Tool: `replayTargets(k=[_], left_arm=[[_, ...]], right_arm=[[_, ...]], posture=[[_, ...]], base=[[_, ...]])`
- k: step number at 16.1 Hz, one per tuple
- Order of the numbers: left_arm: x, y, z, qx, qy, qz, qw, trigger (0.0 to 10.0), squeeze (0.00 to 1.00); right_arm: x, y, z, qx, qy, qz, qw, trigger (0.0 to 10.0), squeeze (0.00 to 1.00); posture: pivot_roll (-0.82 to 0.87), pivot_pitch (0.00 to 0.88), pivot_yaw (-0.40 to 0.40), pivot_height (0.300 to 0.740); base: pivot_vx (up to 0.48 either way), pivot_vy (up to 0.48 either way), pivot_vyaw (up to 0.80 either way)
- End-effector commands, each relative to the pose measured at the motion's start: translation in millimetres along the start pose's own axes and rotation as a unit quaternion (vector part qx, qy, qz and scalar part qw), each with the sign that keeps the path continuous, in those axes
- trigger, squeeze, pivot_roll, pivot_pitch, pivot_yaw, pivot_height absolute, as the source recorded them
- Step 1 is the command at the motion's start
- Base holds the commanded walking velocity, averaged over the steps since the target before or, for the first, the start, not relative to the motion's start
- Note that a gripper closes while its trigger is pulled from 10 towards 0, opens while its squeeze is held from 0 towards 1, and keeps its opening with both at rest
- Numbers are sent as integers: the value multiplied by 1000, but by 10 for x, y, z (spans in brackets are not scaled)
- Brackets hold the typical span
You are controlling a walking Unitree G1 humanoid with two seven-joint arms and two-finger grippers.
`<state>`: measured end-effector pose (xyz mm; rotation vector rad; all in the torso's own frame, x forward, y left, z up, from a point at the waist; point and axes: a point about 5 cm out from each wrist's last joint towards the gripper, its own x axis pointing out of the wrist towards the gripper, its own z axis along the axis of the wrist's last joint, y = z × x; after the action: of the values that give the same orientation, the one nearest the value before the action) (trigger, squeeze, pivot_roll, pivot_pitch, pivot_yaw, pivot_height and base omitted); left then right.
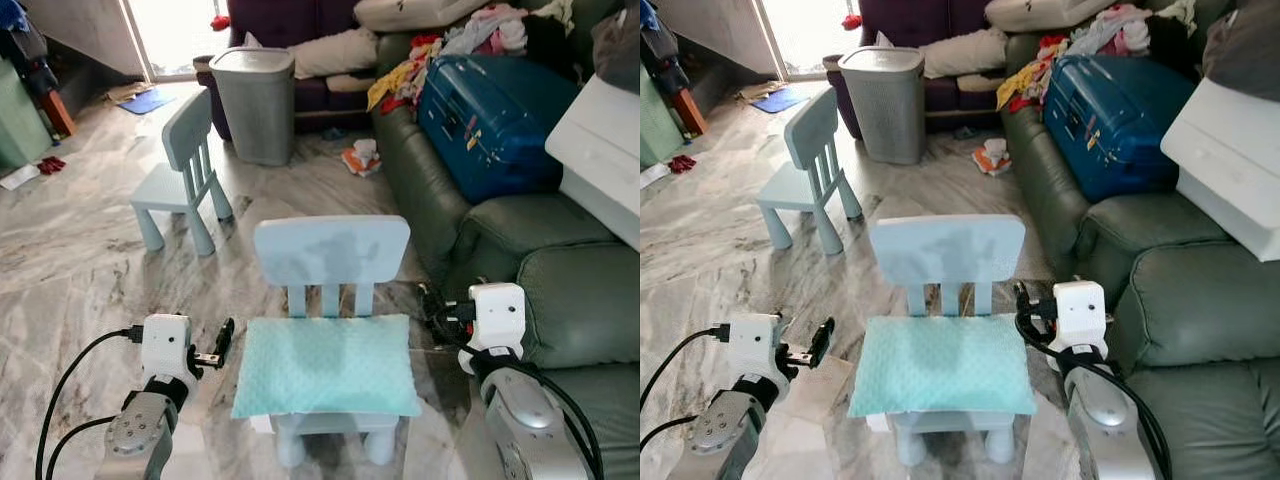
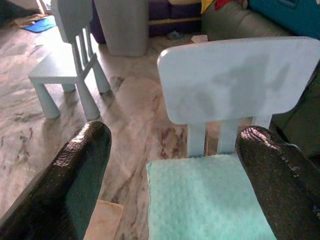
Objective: Move the pillow to the sofa
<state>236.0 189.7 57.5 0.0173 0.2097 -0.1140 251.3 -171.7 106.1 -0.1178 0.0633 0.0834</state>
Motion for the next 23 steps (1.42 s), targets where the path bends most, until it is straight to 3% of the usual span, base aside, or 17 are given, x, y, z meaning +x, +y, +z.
replayTargets(k=[1,23], left_arm=[[-14,1,33,6,-2,-7,1000,10000,0],[31,-5,67,7,-3,-10,1000,10000,0]], right_arm=[[-16,37,49,-1,-7,8,1000,10000,0],[21,106,93,-10,-8,26,1000,10000,0]], posture=[[-111,95,50,740],[-111,93,49,740]], base=[[0,0,0],[0,0,0]])
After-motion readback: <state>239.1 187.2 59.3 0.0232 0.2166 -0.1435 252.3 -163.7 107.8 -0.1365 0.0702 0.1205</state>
